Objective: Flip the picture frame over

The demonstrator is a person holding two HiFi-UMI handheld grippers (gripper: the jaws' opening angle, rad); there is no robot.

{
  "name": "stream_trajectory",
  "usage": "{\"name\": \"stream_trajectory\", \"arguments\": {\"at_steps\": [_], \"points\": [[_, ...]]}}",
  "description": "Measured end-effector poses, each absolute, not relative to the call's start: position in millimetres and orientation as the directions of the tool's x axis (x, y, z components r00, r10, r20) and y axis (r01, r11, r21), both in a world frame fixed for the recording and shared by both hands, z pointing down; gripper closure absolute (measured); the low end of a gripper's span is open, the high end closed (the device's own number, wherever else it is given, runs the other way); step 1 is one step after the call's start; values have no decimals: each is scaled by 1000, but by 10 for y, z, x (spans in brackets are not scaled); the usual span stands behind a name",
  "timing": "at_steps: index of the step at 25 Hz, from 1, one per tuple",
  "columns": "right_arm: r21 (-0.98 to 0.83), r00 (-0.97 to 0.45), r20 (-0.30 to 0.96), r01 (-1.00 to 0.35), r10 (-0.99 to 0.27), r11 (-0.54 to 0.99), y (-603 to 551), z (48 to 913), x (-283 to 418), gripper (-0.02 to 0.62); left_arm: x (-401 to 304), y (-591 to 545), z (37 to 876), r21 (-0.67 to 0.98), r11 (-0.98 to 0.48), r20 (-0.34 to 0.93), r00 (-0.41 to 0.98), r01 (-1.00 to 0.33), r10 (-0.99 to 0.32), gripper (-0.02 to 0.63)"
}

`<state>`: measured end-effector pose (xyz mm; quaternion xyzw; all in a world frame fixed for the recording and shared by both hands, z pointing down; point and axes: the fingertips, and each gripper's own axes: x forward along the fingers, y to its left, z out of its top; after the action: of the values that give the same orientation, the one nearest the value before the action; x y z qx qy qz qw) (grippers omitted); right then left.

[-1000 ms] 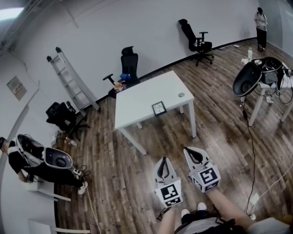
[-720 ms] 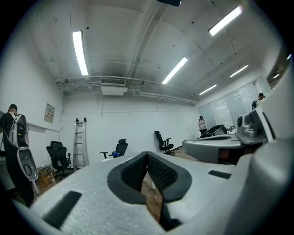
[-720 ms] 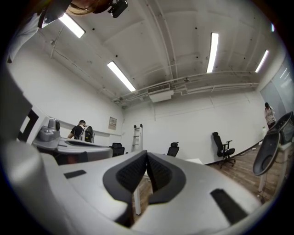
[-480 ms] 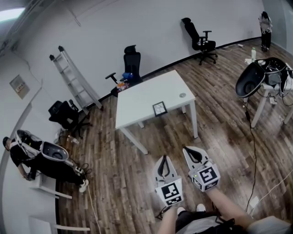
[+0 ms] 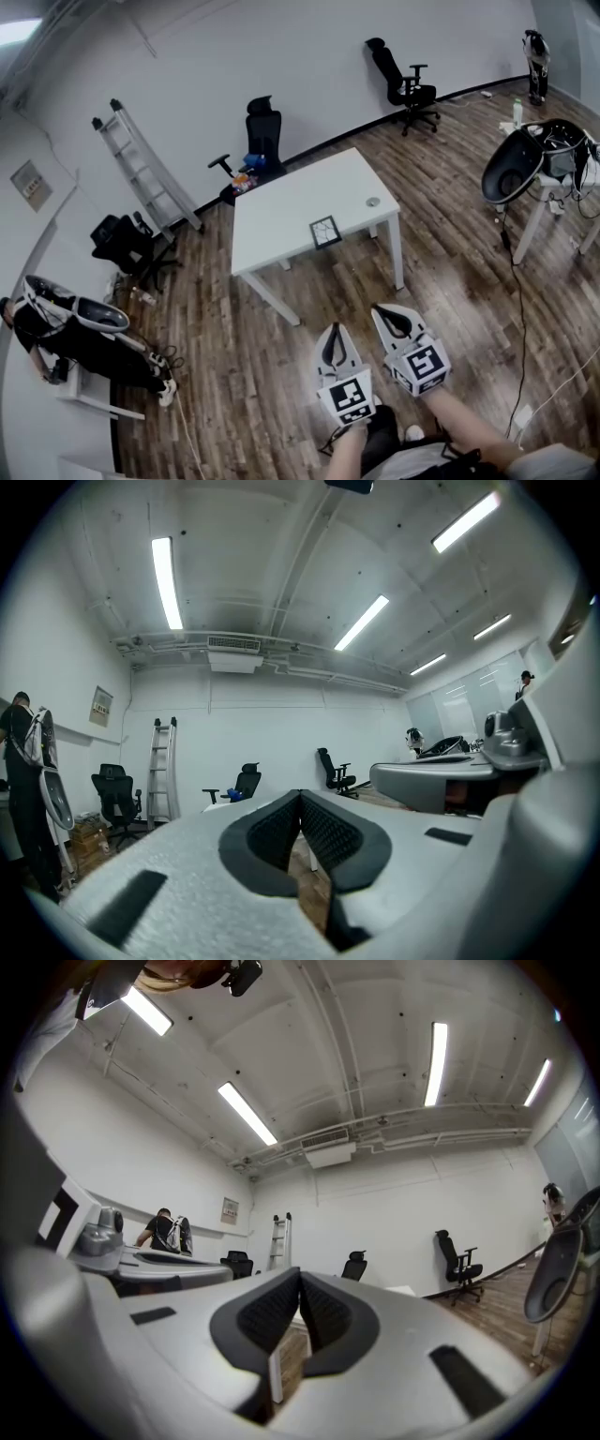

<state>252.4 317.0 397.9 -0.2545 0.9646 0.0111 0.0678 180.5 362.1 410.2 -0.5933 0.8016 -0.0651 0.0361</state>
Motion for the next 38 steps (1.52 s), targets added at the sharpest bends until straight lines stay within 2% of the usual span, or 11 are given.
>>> {"name": "stream_trajectory", "arguments": {"at_steps": [10,20,29,38], "points": [[-3,-826,-105,-556,-554,831,2423,4061,1680,594,950,2778,4098,-117,214,-4,-215,-970,-977,604],[-22,-777,-71,-626,-625,780,1932,4138,984,594,206,2263,4171,-149,135,40,-143,-980,-989,604],[6,-780,-64,-624,-623,781,1552,4231,655,592,-131,1925,4275,-123,137,55,-144,-983,-988,604],[-28,-815,-43,-578,-578,816,560,4442,110,592,-673,1020,4430,-154,200,75,-214,-968,-974,604]]}}
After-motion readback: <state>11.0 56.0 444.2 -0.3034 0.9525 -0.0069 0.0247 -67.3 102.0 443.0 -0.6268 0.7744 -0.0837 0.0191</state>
